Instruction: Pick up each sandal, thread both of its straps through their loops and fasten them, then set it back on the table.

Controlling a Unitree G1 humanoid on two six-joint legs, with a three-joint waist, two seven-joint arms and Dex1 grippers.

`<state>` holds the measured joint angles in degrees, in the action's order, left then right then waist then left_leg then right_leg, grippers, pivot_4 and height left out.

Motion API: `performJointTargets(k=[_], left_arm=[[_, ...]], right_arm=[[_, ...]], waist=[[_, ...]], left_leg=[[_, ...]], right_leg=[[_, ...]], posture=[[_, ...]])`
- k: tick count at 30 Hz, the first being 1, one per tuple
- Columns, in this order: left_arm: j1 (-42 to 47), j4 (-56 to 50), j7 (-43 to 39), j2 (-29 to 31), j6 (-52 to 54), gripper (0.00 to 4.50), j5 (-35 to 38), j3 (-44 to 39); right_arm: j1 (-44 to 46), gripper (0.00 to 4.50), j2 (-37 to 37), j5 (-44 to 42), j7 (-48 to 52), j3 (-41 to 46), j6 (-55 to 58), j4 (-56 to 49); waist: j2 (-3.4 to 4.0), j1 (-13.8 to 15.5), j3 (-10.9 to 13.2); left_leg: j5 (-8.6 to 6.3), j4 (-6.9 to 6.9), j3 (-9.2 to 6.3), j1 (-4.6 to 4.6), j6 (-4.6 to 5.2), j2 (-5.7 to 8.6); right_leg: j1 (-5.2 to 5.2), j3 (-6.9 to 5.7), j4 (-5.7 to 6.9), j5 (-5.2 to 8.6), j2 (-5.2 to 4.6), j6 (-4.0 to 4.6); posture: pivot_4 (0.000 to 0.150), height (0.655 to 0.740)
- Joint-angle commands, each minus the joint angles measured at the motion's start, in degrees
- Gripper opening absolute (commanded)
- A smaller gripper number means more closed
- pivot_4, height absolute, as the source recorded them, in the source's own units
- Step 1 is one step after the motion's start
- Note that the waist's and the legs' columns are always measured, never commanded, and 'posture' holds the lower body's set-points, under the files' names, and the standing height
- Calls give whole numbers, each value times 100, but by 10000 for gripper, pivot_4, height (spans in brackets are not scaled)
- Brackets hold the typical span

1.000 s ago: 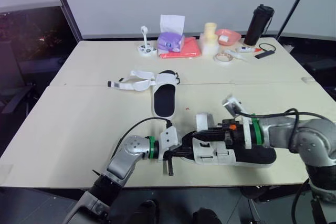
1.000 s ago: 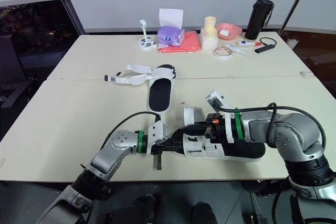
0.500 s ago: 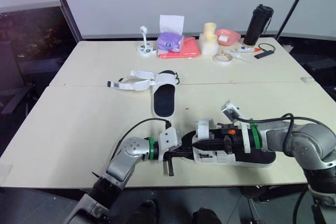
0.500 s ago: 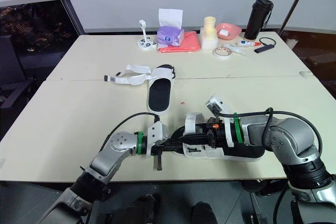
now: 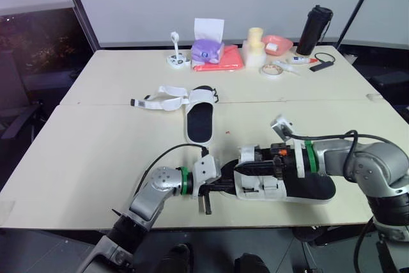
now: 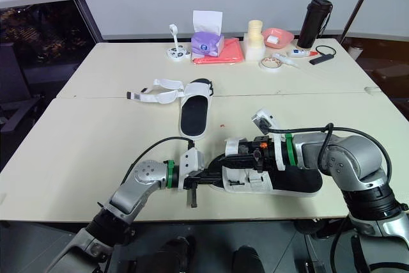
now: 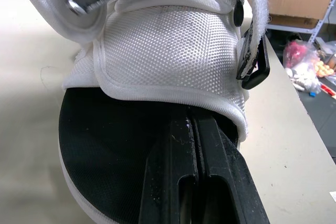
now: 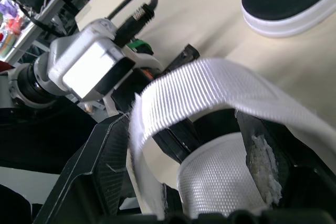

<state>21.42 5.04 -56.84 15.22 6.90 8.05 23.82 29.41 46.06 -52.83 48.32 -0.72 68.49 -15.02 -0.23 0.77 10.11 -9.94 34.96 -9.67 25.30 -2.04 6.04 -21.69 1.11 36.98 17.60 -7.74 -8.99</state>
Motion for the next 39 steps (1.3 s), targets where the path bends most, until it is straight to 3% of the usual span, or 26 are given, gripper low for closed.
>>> performJointTargets(k=[1,2,7,39], left_arm=[[-68,269,18,73,129,0,-206,134],[-61,285,17,69,121,0,-205,132],[-63,323,12,50,91,0,-203,136],[53,551,43,-39,-61,0,-226,106]], right_arm=[[130,29298,41,-147,97,276,31,-65],[140,26324,43,-168,106,300,49,-72],[80,167,73,-304,158,409,169,-189],[329,167,58,-427,92,319,802,-110]], waist=[[0,-1,0],[0,-1,0],[0,1,0],[0,14,0]], left_leg=[[0,0,0,0,0,0],[0,0,0,0,0,0],[0,1,0,0,0,0],[0,4,-1,0,0,1]], right_leg=[[0,0,0,0,0,0],[0,0,0,0,0,0],[1,0,0,0,0,0],[2,0,-1,0,-1,1]], posture=[[1500,7400],[1500,7400],[1500,7400],[1500,7400]])
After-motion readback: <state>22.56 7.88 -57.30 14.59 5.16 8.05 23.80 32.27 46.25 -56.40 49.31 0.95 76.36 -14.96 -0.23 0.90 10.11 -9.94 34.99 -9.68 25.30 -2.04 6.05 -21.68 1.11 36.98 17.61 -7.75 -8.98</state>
